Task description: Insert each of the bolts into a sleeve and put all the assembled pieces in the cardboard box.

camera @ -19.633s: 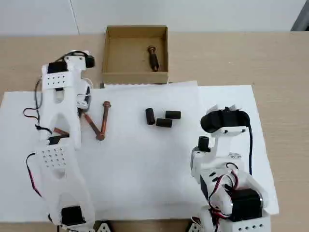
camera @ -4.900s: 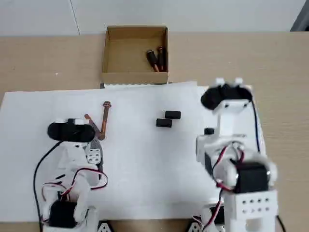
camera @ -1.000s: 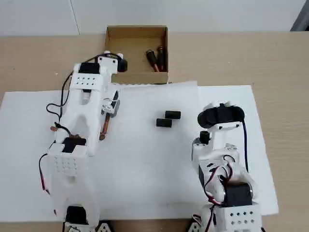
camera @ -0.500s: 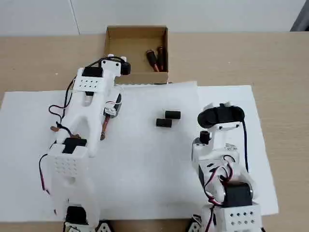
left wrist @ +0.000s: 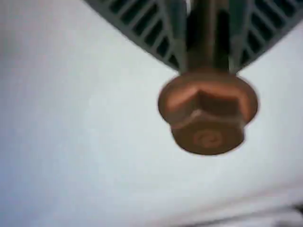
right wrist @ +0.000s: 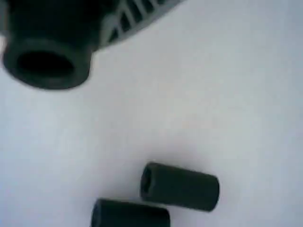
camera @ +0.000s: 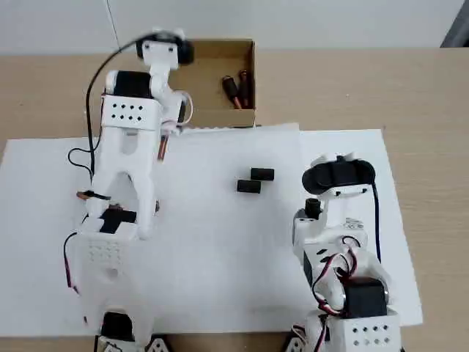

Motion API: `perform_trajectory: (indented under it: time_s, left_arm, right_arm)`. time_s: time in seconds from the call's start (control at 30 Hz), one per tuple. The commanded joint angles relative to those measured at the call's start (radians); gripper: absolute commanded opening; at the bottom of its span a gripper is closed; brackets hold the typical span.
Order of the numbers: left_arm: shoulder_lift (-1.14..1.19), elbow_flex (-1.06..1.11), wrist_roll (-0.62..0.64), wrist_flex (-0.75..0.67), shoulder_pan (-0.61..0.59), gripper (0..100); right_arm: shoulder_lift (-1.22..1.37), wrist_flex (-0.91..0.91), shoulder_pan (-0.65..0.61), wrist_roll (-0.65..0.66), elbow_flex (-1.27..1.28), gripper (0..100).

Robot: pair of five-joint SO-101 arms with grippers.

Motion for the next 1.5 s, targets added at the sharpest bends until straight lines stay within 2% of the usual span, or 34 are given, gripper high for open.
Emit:
perform_trajectory:
  time_s: [0.0, 0.27, 0.4, 0.57, 0.87, 1.03, 1.13, 1.47]
  left_arm:
    - [-0.193, -0.085, 0.005, 0.025, 0.034, 0]
    - [-0.512, -0.071, 0.005, 0.025, 0.181, 0]
    - [-0.684, 0.044, 0.005, 0.025, 0.244, 0]
    - [-0.967, 0.343, 0.005, 0.023, 0.311, 0]
    - [-1.435, 0.915, 0.012, -0.051, 0.311, 0]
    - [-1.617, 1.164, 0.015, -0.138, 0.311, 0]
    - [-1.722, 1.322, 0.069, -0.212, 0.311, 0]
    - [-2.068, 1.781, 0.104, -0.462, 0.311, 0]
  right_arm:
    - [-0.013, 0.005, -0.001, 0.000, -0.060, 0.2]
    - [-0.013, 0.007, -0.002, 0.023, -0.054, 0.2]
    - [-0.013, 0.007, -0.001, 0.034, -0.054, 0.2]
    - [-0.013, 0.007, -0.001, 0.034, -0.054, 0.2]
    - [-0.012, 0.004, -0.001, 0.034, -0.052, 0.2]
    - [-0.008, -0.004, -0.005, 0.034, -0.037, 0.2]
    - [-0.013, -0.039, -0.039, 0.034, 0.021, 0.2]
    - [-0.015, -0.285, -0.200, 0.032, 0.164, 0.2]
